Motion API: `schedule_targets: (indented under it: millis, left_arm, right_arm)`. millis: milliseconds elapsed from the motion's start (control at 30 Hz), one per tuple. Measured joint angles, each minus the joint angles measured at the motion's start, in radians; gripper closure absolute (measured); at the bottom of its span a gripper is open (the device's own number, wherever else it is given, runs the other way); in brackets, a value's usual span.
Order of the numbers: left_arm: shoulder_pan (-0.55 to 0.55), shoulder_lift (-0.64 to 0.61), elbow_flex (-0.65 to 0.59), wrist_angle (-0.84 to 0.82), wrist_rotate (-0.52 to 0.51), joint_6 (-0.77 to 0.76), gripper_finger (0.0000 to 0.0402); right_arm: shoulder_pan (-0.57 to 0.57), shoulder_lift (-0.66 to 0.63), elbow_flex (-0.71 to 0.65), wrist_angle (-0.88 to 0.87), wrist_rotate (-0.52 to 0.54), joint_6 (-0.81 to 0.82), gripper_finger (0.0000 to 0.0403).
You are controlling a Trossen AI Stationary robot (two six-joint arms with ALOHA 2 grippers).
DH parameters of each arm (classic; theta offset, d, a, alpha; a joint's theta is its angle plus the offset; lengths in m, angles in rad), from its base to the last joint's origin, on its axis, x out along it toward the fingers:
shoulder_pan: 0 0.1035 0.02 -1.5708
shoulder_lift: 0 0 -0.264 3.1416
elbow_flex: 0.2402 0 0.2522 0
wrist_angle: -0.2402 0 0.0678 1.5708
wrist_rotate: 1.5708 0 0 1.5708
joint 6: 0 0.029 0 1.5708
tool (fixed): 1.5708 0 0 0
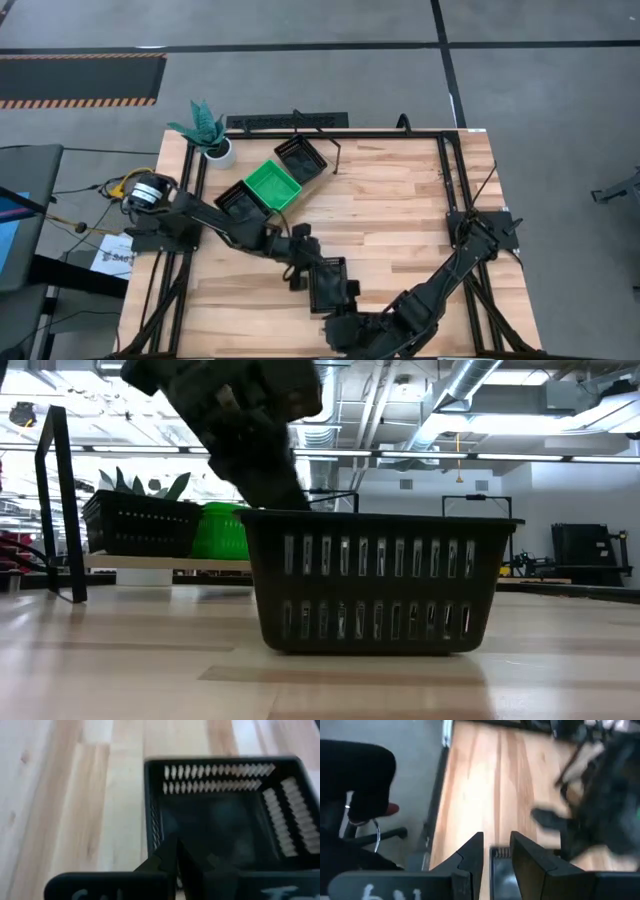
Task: Stack baskets on shelf by color
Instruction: Stack the black bin on the top of the right black bins on the shelf
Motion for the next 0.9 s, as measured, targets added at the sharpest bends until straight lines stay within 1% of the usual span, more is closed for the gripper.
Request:
schedule_targets:
  millis: [100,167,233,333,433,500,533,633,700,767,833,900]
  left_arm:
    - [-0.003,-0.059,0.015,-0.132,0.077,-0.017,0.0401]
    - [-0.027,-0.118,0.031,-0.238,0.105,-0.033,0.0401]
    - [-0.069,-0.191,0.039,-0.338,0.104,-0.053,0.0401]
    - [-0.157,-0.325,0.046,-0.429,0.066,-0.103,0.0401]
    - [-0.271,-0.478,0.047,-0.463,-0.033,-0.178,0.0401]
    - [-0.361,-0.574,0.047,-0.468,-0.121,-0.219,0.0401]
    - [-0.406,-0.619,0.047,-0.467,-0.174,-0.241,0.0401]
    - [-0.548,-0.725,0.048,-0.471,-0.393,-0.285,0.0388]
    - [-0.647,-0.778,0.047,-0.484,-0.533,-0.291,0.0369]
    - [-0.731,-0.812,0.047,-0.493,-0.642,-0.291,0.0341]
    - [-0.802,-0.825,0.047,-0.502,-0.727,-0.291,0.0309]
    - [-0.861,-0.825,0.047,-0.519,-0.787,-0.291,0.0271]
  right_arm:
    - [0.011,0.0,0.0,-0.114,0.013,0.124,0.0285]
    - [0.019,0.005,0.001,-0.213,0.039,0.237,0.0285]
    - [0.028,0.02,0.001,-0.308,0.048,0.347,0.0285]
    - [0.043,0.068,0.0,-0.379,0.05,0.428,0.0285]
    - [0.043,0.121,0.0,-0.358,0.044,0.414,0.0285]
    - [0.028,0.158,0.0,-0.313,0.017,0.37,0.0284]
    - [0.018,0.173,0.0,-0.289,-0.009,0.343,0.0283]
    - [-0.024,0.208,0.0,-0.214,-0.089,0.269,0.0268]
    - [-0.049,0.219,0.0,-0.18,-0.13,0.209,0.0247]
    - [-0.074,0.226,0.001,-0.163,-0.162,0.173,0.022]
    - [-0.099,0.235,0.001,-0.163,-0.187,0.157,0.0192]
    - [-0.112,0.248,0.0,-0.167,-0.205,0.143,0.017]
